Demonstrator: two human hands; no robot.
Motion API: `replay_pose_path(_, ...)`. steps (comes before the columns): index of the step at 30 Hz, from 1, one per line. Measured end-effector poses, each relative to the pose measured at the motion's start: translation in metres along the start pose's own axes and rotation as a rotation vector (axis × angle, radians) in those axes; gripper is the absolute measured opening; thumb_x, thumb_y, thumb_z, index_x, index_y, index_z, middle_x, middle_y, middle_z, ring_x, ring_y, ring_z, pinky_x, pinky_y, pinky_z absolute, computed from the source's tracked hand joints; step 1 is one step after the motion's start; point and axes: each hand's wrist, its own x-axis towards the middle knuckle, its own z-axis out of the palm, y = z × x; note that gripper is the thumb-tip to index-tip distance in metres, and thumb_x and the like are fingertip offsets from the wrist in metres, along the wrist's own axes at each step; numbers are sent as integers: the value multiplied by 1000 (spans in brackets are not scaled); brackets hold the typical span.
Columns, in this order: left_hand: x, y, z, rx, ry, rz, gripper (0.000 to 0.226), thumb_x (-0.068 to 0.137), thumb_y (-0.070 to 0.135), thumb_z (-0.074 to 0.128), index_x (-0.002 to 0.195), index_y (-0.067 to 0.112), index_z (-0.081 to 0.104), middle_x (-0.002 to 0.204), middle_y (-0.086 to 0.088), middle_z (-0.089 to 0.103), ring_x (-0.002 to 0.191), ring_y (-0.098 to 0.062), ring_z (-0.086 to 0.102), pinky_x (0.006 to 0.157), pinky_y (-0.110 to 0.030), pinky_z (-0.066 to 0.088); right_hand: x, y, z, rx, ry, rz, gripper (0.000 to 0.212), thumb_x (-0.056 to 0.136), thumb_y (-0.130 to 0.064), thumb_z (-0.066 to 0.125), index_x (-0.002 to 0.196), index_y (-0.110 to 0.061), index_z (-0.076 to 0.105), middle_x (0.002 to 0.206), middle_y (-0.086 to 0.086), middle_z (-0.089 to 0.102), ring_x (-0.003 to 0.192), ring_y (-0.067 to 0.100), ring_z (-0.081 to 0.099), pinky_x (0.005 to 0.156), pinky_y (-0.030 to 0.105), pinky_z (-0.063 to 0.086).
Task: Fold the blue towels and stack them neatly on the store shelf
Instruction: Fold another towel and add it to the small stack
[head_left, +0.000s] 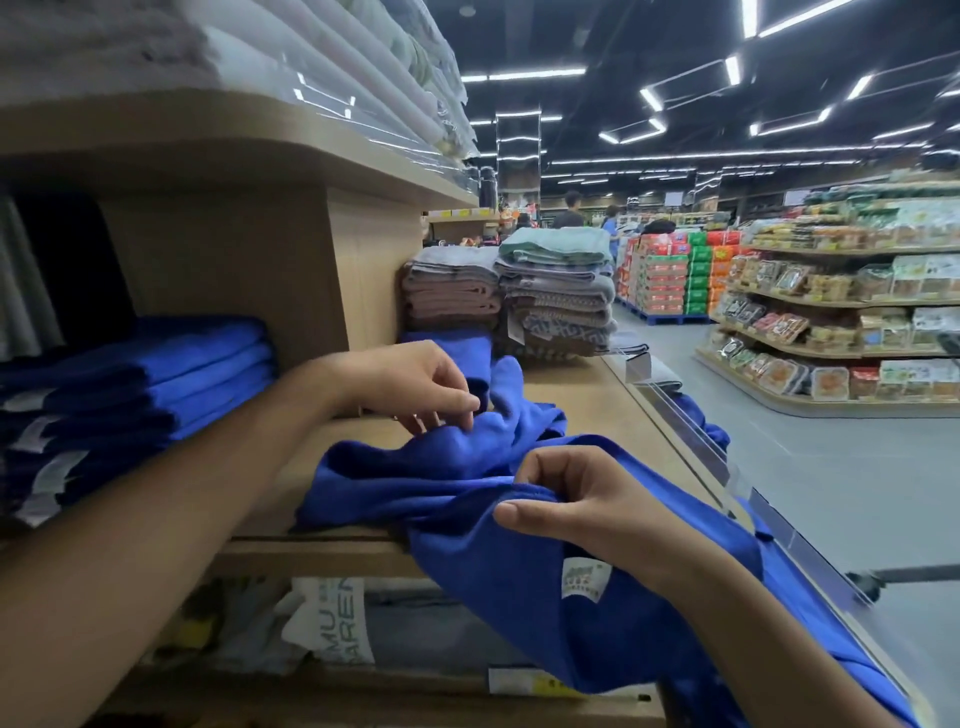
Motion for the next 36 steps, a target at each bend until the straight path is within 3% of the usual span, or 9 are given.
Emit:
replay_pose_path(4,34,-4,15,1,357,-70,16,94,36,64,90,21,70,82,1,75,64,-16,68,56,-29,54,-2,-4,1,-8,-11,18,23,83,-24,84,75,-12,67,67,0,58,65,12,52,58,21,40)
replay_pose_path(7,52,-7,20,86,172,-306,34,91,45,59,86,12,68,86,-5,72,62,-20,61,57,-27,49,-3,-6,1,36,-17,49,26,81,-24,83,81,-3,68,77,12,62,75,24,56,67,34,42)
replay_pose_path(10,57,1,28,208,-36,-408,46,76,66,57,92,24,65,98,1,70,84,-19,66,73,-33,53,-3,-7,0,70,-9,54,22,80,-22,82,81,-4,68,79,14,60,78,24,55,70,35,41)
replay_pose_path(14,62,13,43,176,-38,-319,73,55,85,50,104,33,65,109,8,67,96,-16,63,88,-40,50,-3,-8,0,71,0,59,18,82,-23,82,80,-10,68,77,10,59,77,22,54,69,30,42)
replay_pose_path(18,66,16,51,149,-41,-100,57,77,72,62,123,39,62,125,11,65,116,-13,60,105,-41,46,-4,-9,1,74,-5,51,21,83,-25,81,81,-9,68,79,13,57,79,24,52,74,39,39)
replay_pose_path(24,69,16,60,-47,217,160,18,84,32,78,101,33,72,89,12,73,71,6,68,69,-16,51,-4,-7,0,117,-33,62,18,83,-22,82,84,-7,70,81,12,62,81,24,57,75,35,44)
replay_pose_path(29,65,17,55,89,355,205,28,82,36,74,109,42,68,86,17,69,66,14,58,72,-19,49,-5,-6,-2,175,-74,66,4,89,-3,74,91,-6,73,85,7,72,81,15,67,75,23,53)
replay_pose_path(33,70,25,55,223,333,-64,48,82,65,64,112,28,66,89,12,64,86,-11,64,77,-33,50,-5,-6,-3,183,-61,58,8,86,-1,71,94,-3,74,87,10,72,82,16,67,76,23,52)
replay_pose_path(36,75,29,50,143,116,-337,61,94,70,42,102,13,65,99,0,62,82,-17,56,70,-30,38,-5,-6,-4,177,-65,59,9,90,4,69,96,-1,73,89,11,71,85,18,67,79,25,52)
